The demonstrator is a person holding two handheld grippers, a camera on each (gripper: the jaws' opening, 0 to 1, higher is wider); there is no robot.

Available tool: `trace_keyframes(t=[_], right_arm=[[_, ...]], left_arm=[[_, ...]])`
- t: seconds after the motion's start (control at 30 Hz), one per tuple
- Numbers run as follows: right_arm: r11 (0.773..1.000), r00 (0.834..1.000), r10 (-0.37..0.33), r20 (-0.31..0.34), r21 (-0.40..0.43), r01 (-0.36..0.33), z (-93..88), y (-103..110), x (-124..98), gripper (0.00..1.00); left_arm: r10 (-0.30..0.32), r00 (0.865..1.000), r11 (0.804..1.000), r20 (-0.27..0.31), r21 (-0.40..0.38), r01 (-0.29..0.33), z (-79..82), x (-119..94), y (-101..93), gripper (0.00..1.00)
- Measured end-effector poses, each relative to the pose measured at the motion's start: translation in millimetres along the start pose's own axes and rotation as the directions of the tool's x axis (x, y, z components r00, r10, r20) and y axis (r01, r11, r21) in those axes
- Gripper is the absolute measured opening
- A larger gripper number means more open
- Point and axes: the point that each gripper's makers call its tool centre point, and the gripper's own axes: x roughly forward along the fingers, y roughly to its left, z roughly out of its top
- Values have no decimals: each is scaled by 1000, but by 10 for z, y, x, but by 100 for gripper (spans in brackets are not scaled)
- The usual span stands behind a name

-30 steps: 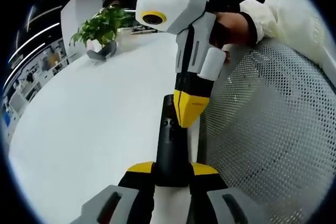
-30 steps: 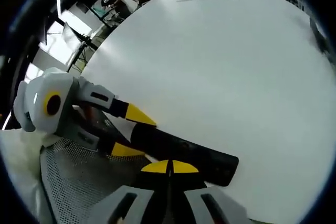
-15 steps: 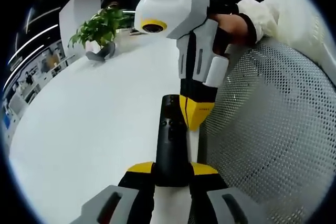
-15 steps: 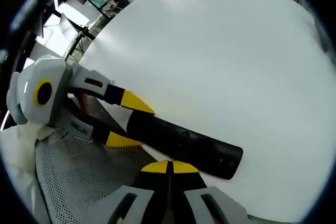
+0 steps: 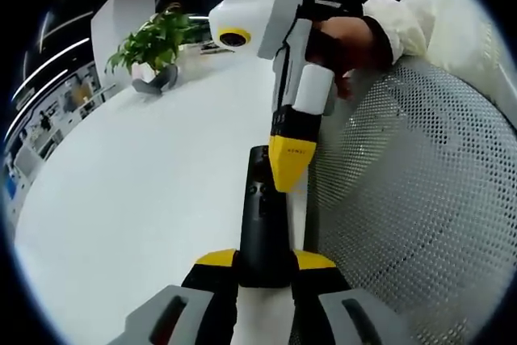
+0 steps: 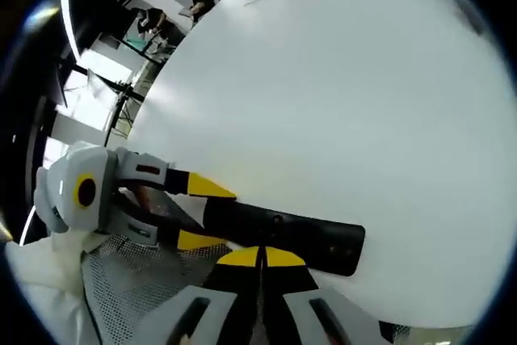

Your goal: Press the specified remote control buttons in sequence, fully releasing each button before pressing the next.

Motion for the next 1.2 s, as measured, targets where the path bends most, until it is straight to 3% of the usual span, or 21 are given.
trace_keyframes(t=[0.17, 0.3, 0.7, 0.83, 1.07, 1.2], right_arm=[[1000, 1000, -17, -3, 9, 17, 3, -12, 21, 0], [994, 1000, 20, 12, 110, -21, 5, -30, 13, 0], [999, 1000, 9, 0, 52, -9, 5, -3, 17, 0], [998, 998, 52, 32, 43, -53, 60, 76, 12, 0], [999, 995, 53, 79, 6, -54, 141, 102, 3, 0], [999, 998, 46, 45, 10, -47, 98, 81, 54, 0]], left_arm=[[-1, 1000, 1000, -3, 21, 1, -1, -4, -8, 24], [-1, 1000, 999, -4, 36, 1, 2, -7, -16, 24], [-2, 1000, 1000, 0, 29, 2, 8, -8, -18, 24], [-7, 1000, 1000, 6, 26, 7, 13, -6, -17, 24], [-15, 1000, 999, 21, 53, 13, 47, 18, -42, 25], [-14, 1000, 998, 27, 55, 12, 47, 18, -44, 25]])
